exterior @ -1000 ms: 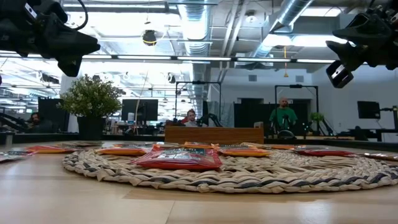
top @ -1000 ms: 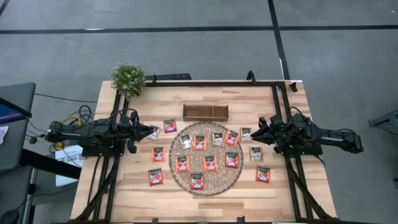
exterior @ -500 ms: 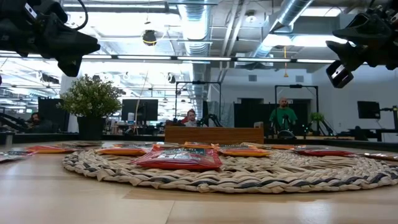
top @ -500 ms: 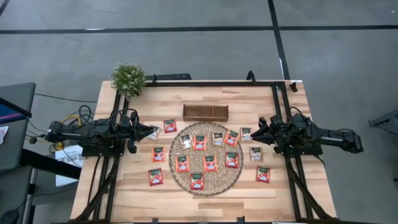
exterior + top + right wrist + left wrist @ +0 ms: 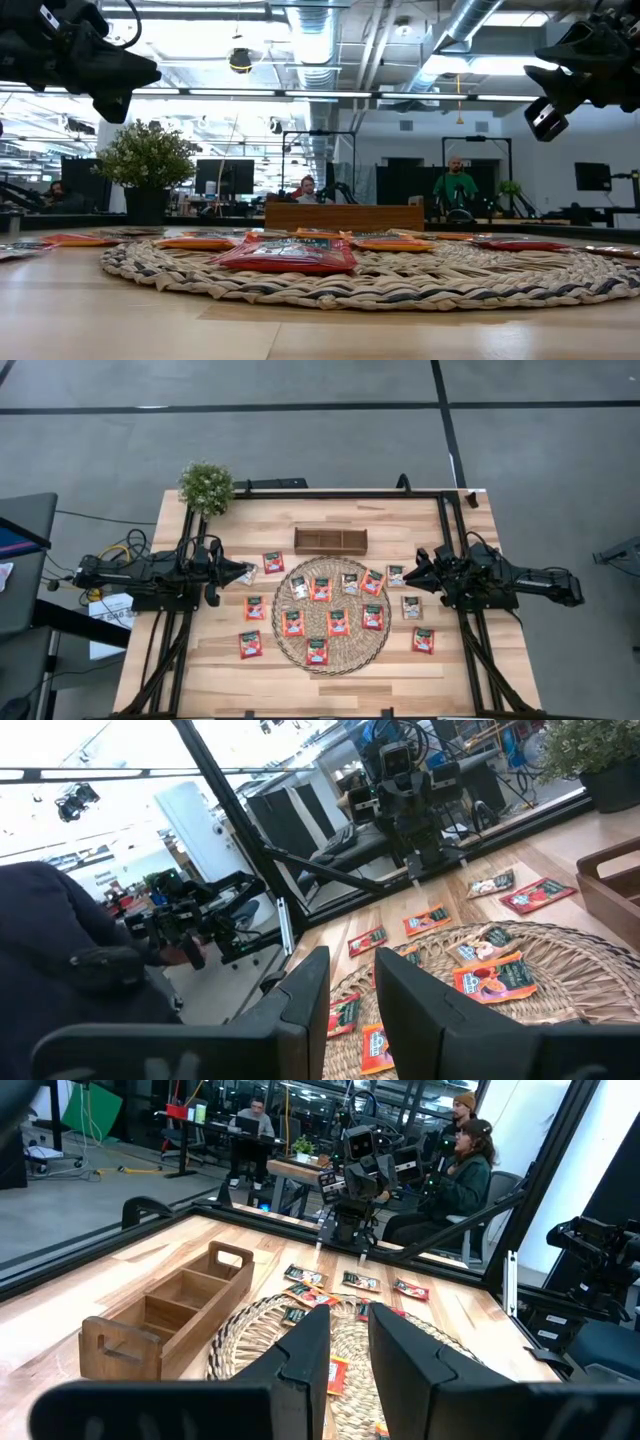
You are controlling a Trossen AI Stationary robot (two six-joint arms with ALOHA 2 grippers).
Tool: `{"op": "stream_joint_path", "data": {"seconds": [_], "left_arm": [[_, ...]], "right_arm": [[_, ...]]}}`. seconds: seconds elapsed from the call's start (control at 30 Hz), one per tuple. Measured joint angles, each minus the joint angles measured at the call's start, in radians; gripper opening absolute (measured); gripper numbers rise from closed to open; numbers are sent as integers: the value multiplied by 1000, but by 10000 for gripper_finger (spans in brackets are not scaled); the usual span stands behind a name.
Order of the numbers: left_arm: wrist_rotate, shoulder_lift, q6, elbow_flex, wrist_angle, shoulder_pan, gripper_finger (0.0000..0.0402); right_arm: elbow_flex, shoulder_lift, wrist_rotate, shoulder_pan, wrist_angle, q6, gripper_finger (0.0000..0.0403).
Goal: Pick & Place Tea
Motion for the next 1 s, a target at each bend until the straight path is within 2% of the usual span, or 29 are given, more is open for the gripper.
{"op": "stream_joint_path", "data": {"seconds": [0.67,0.87,1.0], "left_arm": [[0,0,-1,0,6,0,65],[2,0,-23,0,79,0,65],[2,0,-89,0,116,0,65]], "right_arm": [[0,0,2,0,0,0,75],[0,0,16,0,8,1,75],[0,0,43,0,75,38,75]]}}
